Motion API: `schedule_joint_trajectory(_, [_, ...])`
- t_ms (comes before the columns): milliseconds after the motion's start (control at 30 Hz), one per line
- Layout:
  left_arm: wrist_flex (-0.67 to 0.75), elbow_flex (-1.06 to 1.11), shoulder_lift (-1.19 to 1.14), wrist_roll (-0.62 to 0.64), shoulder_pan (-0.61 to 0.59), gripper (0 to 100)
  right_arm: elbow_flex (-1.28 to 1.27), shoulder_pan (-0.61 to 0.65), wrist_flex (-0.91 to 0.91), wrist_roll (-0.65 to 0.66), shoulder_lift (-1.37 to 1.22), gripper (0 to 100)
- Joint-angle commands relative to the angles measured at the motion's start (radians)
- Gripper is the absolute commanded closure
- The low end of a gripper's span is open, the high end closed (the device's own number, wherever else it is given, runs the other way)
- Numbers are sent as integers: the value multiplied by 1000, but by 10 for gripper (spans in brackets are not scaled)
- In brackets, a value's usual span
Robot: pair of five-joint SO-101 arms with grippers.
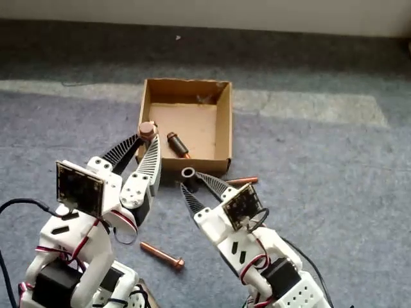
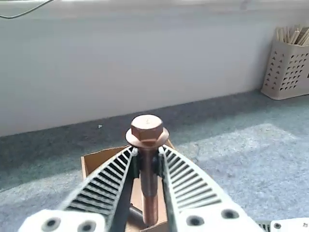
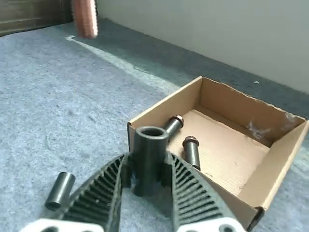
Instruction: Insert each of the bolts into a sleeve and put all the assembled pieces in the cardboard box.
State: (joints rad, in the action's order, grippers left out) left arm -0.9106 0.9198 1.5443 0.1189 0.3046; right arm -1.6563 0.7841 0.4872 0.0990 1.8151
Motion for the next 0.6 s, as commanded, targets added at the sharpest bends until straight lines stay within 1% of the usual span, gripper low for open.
schedule_joint_trajectory(0, [28, -7, 12, 21, 84, 995, 8, 41, -74, 18, 18, 994])
schedule_joint_trajectory(100, [28, -7, 12, 21, 147, 995, 8, 47, -101, 18, 18, 994])
schedule_joint_trajectory(233, [28, -7, 12, 21, 186, 995, 12, 47, -127, 20, 18, 994])
schedule_joint_trajectory(567, [31, 56, 19, 23, 185, 995, 19, 47, -127, 20, 18, 994])
